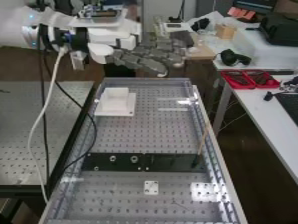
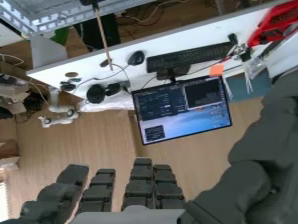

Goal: Grab the paper clip and place it in the clear container

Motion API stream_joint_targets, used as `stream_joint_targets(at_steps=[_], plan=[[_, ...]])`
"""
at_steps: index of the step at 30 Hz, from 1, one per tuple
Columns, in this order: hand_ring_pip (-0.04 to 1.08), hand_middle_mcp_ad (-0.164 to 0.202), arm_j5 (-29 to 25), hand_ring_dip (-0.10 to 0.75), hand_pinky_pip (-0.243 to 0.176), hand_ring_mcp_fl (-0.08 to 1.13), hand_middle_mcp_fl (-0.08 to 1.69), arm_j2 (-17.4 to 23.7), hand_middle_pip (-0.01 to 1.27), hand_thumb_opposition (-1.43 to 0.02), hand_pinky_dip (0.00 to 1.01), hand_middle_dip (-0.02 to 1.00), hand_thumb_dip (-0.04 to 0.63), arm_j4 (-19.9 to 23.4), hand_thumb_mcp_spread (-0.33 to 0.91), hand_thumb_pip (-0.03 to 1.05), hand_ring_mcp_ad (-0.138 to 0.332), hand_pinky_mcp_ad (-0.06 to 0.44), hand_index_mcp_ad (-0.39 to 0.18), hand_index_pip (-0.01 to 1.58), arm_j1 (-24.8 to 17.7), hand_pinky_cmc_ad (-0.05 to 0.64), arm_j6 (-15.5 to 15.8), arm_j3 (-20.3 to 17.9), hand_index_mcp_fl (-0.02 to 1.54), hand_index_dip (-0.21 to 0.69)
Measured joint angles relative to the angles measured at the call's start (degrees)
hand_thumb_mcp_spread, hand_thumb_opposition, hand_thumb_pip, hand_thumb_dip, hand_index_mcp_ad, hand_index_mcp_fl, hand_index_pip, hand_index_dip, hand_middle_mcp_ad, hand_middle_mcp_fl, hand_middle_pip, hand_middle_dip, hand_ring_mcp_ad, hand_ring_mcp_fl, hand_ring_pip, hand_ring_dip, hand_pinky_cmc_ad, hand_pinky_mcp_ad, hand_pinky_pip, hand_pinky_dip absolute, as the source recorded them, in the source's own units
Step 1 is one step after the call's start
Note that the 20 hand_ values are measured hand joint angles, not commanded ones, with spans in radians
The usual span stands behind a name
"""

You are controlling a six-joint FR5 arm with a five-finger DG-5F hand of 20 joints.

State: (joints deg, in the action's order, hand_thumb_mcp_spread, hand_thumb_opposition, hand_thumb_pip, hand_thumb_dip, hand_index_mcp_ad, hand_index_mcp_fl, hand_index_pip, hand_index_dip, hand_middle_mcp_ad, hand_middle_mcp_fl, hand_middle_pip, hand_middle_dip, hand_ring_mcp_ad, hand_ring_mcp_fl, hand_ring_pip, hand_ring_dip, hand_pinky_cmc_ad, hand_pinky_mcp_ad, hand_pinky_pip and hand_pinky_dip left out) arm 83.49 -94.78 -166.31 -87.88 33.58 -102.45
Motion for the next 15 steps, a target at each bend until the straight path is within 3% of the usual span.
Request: stream_joint_targets(at_steps=[1, 12, 15], plan=[[0.04, 0.002, -0.22, 0.012, -0.061, -0.03, 0.03, -0.13, 0.14, -0.67, 0.21, 0.05, 0.019, 0.07, 0.23, 0.32, 0.124, 0.152, -0.007, 0.09, 0.01, 0.152, 0.09, -0.11, 0.06, 0.002], [0.05, 0.002, -6.26, 0.012, -0.075, -0.04, 0.03, -3.3, 0.16, -0.71, 0.23, 0.06, 0.049, 5.73, 0.26, 0.4, 0.143, 0.147, -0.01, 0.11, -0.07, 0.18, -0.6, -5.01, 0.11, -0.012], [0.05, 0.002, -7.8, 0.012, -0.075, -0.04, 0.03, -4.26, 0.16, -0.71, 0.24, 0.08, 0.075, 7.29, 0.28, 0.49, 0.143, 0.147, -0.03, 0.12, -0.17, 0.18, -0.98, -5.98, 0.11, -0.024]])
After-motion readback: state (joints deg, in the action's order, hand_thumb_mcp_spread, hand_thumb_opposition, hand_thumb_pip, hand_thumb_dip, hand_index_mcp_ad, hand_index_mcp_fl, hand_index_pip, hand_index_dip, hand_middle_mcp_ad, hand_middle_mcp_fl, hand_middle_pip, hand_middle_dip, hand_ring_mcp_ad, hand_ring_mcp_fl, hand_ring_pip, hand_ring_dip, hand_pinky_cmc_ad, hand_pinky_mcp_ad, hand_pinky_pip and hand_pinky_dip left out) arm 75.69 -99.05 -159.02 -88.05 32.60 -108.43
